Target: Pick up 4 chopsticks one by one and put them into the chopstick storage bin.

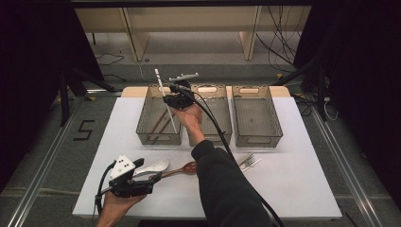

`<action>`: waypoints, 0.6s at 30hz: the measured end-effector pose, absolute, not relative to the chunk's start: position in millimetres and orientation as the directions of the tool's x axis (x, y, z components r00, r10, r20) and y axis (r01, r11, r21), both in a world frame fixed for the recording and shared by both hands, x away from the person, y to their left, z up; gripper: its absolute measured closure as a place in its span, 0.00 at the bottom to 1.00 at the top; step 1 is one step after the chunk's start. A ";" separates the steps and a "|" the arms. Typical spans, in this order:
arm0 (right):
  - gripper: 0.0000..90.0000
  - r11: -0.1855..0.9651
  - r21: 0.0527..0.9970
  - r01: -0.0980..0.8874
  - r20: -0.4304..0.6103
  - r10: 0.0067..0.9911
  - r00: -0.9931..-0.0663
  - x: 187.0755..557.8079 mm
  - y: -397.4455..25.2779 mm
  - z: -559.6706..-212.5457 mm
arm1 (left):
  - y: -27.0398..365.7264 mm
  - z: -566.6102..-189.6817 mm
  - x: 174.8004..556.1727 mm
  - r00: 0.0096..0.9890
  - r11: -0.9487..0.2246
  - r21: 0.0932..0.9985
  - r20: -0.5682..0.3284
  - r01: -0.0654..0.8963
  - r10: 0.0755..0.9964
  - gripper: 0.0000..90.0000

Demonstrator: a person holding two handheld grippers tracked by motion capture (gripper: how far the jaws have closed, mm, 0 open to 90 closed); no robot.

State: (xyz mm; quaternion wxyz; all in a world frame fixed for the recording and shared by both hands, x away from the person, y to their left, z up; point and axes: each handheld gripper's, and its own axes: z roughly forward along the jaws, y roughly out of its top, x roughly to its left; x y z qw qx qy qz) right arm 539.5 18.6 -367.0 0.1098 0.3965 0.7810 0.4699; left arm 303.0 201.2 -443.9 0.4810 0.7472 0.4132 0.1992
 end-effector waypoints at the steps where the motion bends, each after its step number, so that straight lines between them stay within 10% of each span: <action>1: 0.94 0.245 0.819 0.518 0.202 0.723 -0.661 539.5 18.7 -368.1 | 201.1 -443.9 303.0 0.579 -0.195 0.883 -0.100 0.426 0.809 0.18; 18: 0.88 0.246 0.780 0.576 0.220 0.753 -0.620 541.3 16.4 -384.6 | 201.6 -444.2 303.9 0.578 -0.195 0.882 -0.103 0.430 0.809 0.18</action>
